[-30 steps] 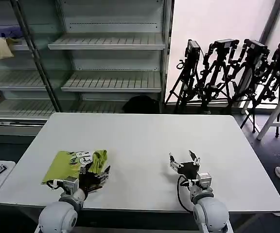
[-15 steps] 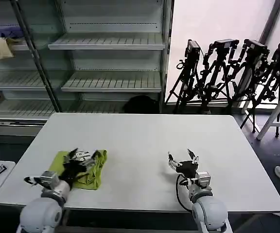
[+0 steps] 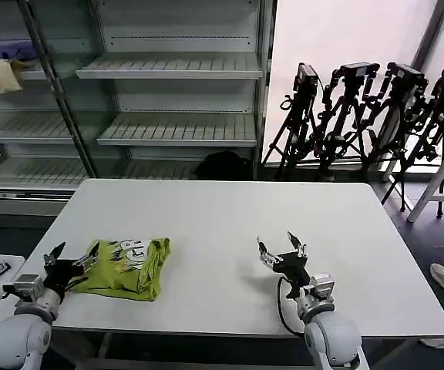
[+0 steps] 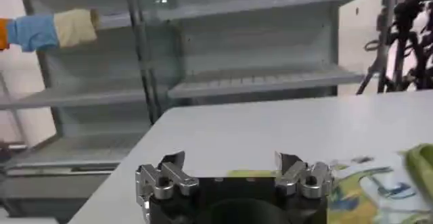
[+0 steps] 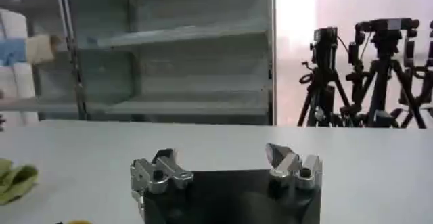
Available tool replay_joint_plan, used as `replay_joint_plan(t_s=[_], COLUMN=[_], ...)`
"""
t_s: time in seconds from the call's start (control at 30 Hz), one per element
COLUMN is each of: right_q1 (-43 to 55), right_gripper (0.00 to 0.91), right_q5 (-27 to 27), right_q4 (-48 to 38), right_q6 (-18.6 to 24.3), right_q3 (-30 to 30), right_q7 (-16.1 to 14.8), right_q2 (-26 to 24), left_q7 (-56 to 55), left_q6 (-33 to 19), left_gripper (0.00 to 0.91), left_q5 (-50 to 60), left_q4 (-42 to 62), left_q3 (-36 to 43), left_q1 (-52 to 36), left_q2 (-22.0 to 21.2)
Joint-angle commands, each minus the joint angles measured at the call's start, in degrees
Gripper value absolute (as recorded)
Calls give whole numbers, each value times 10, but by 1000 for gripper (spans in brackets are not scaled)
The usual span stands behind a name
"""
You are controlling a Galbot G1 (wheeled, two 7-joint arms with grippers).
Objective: Fold and organize the clothes.
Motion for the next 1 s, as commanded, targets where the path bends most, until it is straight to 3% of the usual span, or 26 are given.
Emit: replay_joint_plan(t_s=[0.03,0.47,0.63,0.67,0.7,0.73,0.8,0.87,1.0], right_q1=[0,-2,-4,-4,-4,-4,-4,-4,-5], right_gripper=[907,907,907,907,907,907,907,907,907], right_q5=[17,15,13,13,13,12,11,10,10], right_q4=[5,11,11,12,12,12,12,11,13], right_q6=[20,18,18,19,19,18,19,19,19], right_q3=[3,6,7,7,7,7,7,7,8], right_q7=[-16,-11,-9,-9,-8,-8,-7,-6,-5], right_q2=[-4,-3,-1,-1,-1,0,1,2,4], left_q7=[12,17,23,25,25,25,27,31,29], left_q6=[24,48,55,57,59,63,65,69,83], left_gripper=[907,907,816,776,605,363,111,20,20], left_q5=[-7,-12,-35,-39,-42,-48,-54,-60,-65], left_q4=[31,38,37,36,34,33,30,25,23], left_q3=[-31,-14,-14,-14,-13,-13,-12,-10,-6], left_q1=[5,1,5,6,6,6,8,10,10], left_q2=[13,4,5,5,5,3,1,-1,-7])
